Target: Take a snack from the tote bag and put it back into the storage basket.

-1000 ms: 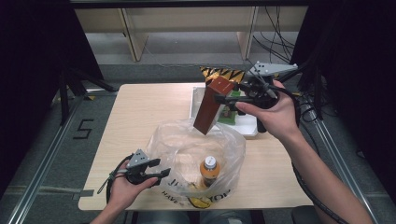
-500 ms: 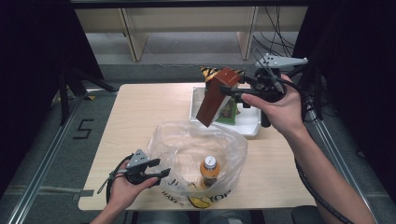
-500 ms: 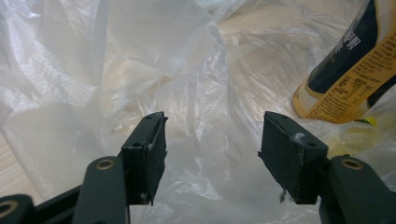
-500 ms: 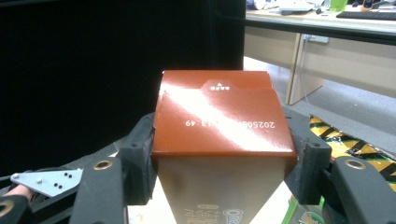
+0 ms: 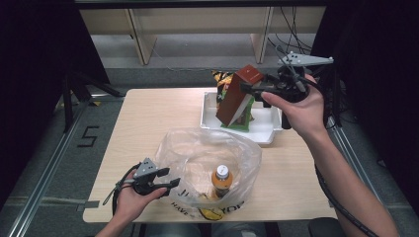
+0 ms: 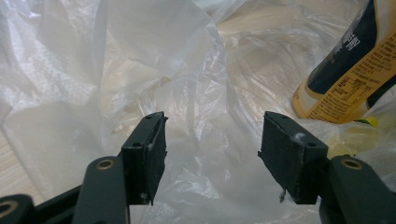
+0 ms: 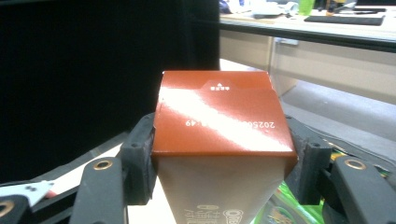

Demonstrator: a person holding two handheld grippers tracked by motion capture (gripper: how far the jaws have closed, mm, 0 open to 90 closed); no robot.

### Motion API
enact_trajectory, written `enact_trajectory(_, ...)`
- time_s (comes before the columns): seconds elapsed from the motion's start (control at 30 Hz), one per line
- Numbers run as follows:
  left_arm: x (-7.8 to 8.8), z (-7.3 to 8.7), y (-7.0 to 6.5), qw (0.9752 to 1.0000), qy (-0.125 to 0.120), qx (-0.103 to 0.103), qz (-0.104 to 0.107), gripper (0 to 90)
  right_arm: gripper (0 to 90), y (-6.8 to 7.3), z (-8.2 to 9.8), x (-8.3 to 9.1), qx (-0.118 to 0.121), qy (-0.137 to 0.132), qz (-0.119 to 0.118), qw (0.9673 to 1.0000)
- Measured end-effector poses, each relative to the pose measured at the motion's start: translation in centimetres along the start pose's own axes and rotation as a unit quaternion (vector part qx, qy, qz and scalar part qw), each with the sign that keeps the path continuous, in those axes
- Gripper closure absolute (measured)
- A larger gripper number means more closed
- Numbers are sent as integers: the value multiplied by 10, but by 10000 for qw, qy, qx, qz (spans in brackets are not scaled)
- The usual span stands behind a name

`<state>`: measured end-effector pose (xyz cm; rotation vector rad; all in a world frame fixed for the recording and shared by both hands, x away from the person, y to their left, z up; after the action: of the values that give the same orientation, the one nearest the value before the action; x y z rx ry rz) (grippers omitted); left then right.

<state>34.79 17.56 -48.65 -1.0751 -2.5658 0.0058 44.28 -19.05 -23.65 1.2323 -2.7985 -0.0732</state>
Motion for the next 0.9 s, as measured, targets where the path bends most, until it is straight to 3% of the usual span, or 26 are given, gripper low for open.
enact_trajectory(0.1, 1, 0, 0, 10000, 32, -3, 15, 399, 392, -4, 2, -1, 7, 80, 190, 9998)
enact_trajectory(0.2, 0, 0, 0, 10000, -2, -12, -2, 399, 392, -12, 6, -3, 177, 98, 362, 9991)
enact_trajectory(0.27, 1, 0, 0, 10000, 20, -19, -14, 399, 392, -16, 10, -4, 82, 173, 489, 9986)
enact_trajectory(0.33, 1, 0, 0, 10000, 15, 8, -3, 399, 392, -23, 14, -6, 196, 196, 572, 9980)
enact_trajectory(0.37, 1, 0, 1, 10000, 32, -13, -3, 399, 392, -24, 16, -7, 112, 256, 670, 9974)
enact_trajectory(0.6, 2, 0, 1, 10000, 32, -21, -29, 399, 392, -45, 30, -13, 275, 491, 1028, 9931)
enact_trajectory(0.7, 1, 0, 1, 10000, 1, -12, -15, 399, 392, -51, 37, -15, 153, 604, 1193, 9909)
enact_trajectory(0.77, 1, 0, 0, 10000, 31, -1, 3, 399, 391, -58, 42, -17, 246, 622, 1241, 9900)
enact_trajectory(0.8, 1, 0, 1, 10000, 41, -27, -9, 399, 391, -59, 45, -19, 123, 678, 1349, 9885)
enact_trajectory(0.9, 1, 0, 0, 10000, 64, -10, -48, 399, 391, -66, 51, -21, 249, 761, 1433, 9864)
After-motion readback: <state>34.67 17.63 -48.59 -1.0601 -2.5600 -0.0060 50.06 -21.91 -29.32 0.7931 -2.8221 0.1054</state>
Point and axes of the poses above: each handheld gripper's, and its own axes: x roughly backward along the jaws, z roughly out of its underside, y roughly to its left, the point moved 1 cm from there along -x, roughly forward along the jaws, and after that the axes turned 13 degrees about -y, right-handed, at the moved point
